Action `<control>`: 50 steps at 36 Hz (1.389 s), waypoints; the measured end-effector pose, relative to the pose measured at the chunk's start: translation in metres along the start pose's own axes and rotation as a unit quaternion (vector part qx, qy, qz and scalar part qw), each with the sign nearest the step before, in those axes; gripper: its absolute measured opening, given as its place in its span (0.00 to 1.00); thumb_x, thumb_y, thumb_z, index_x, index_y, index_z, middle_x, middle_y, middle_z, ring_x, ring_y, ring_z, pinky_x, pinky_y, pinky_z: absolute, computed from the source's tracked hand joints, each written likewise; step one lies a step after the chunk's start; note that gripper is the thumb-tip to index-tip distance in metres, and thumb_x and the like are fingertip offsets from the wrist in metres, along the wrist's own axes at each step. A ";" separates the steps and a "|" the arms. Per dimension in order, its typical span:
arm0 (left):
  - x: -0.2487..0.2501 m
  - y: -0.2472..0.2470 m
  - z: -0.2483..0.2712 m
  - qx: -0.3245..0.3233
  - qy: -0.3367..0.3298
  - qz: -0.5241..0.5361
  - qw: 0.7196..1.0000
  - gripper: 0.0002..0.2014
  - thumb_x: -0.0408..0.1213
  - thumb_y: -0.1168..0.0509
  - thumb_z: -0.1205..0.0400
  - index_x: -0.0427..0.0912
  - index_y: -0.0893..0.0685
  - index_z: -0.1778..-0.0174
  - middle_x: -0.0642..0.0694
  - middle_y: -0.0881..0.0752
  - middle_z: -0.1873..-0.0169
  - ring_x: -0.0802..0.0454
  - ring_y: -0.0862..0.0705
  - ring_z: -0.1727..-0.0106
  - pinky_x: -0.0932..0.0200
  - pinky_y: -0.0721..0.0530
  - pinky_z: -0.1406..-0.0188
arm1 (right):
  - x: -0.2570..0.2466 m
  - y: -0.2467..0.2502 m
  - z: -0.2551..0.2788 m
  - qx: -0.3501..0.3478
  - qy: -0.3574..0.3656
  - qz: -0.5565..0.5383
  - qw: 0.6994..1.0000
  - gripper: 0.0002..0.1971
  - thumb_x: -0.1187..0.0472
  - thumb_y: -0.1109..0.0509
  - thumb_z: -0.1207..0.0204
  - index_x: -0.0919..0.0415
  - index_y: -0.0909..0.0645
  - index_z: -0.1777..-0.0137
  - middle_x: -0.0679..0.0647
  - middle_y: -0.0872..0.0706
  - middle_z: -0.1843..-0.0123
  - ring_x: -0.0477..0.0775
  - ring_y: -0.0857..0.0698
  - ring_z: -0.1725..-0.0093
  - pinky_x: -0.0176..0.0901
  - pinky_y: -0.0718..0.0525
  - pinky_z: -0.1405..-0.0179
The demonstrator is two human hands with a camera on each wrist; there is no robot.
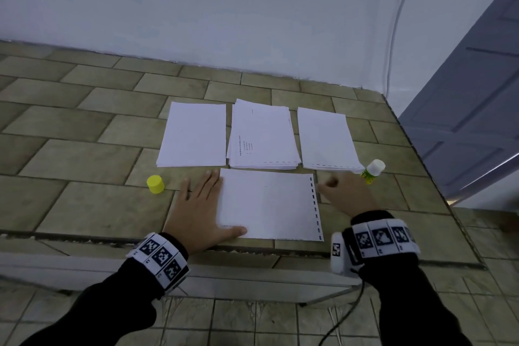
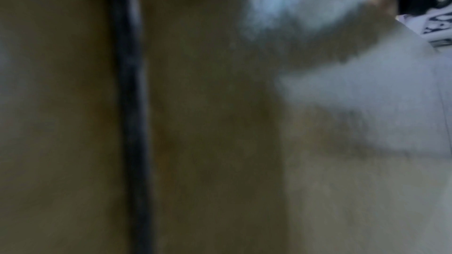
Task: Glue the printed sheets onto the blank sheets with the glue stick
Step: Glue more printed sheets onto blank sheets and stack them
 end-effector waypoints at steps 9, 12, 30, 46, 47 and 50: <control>0.003 0.003 0.000 0.012 -0.009 0.019 1.000 0.71 0.89 0.69 0.45 0.40 0.52 0.14 0.47 0.57 0.14 0.54 0.58 0.14 0.39 0.62 0.16 | -0.021 0.004 -0.070 0.064 0.010 0.018 0.998 0.19 0.60 0.31 0.21 0.68 0.26 0.34 0.63 0.20 0.35 0.62 0.22 0.34 0.49 0.24 0.38; 0.001 0.003 0.000 0.006 -0.007 0.008 1.000 0.70 0.89 0.69 0.45 0.40 0.56 0.14 0.48 0.61 0.14 0.54 0.61 0.14 0.39 0.62 0.16 | -0.017 -0.009 -0.085 0.037 -0.049 0.048 0.997 0.23 0.55 0.33 0.19 0.70 0.31 0.32 0.66 0.25 0.31 0.65 0.25 0.30 0.53 0.26 0.34; 0.000 0.003 0.001 0.031 -0.017 0.031 0.999 0.66 0.85 0.76 0.38 0.38 0.53 0.13 0.47 0.58 0.14 0.54 0.58 0.14 0.40 0.60 0.16 | 0.000 -0.009 -0.110 0.031 -0.085 0.084 0.992 0.26 0.51 0.22 0.28 0.67 0.23 0.38 0.64 0.20 0.37 0.66 0.22 0.36 0.59 0.20 0.36; -0.005 0.010 0.002 0.104 -0.044 0.137 0.984 0.54 0.80 0.64 0.28 0.43 0.50 0.13 0.50 0.52 0.14 0.55 0.53 0.14 0.43 0.52 0.15 | -0.049 0.054 -0.054 0.229 0.104 -0.007 0.968 0.24 0.48 0.24 0.29 0.59 0.20 0.37 0.61 0.22 0.36 0.63 0.25 0.34 0.56 0.28 0.33; -0.008 0.013 0.002 0.125 -0.045 0.189 0.973 0.52 0.79 0.61 0.26 0.44 0.48 0.14 0.52 0.50 0.15 0.57 0.53 0.14 0.46 0.51 0.15 | -0.051 0.053 -0.045 0.221 0.123 -0.023 0.967 0.24 0.47 0.23 0.30 0.56 0.19 0.37 0.59 0.23 0.34 0.62 0.27 0.32 0.59 0.31 0.30; -0.014 0.023 0.007 0.185 -0.028 0.358 0.915 0.39 0.70 0.51 0.21 0.51 0.41 0.17 0.57 0.40 0.19 0.61 0.46 0.16 0.49 0.42 0.17 | -0.051 0.042 -0.021 0.168 0.166 -0.063 0.970 0.25 0.41 0.23 0.35 0.47 0.19 0.39 0.55 0.29 0.24 0.59 0.38 0.21 0.60 0.41 0.22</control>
Point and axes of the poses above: each hand's wrist, its own z-axis away from the middle knuckle, its own y-axis out of the back of the hand, x = y × z, the point moved 6 cm from there along -z, towards the middle knuckle
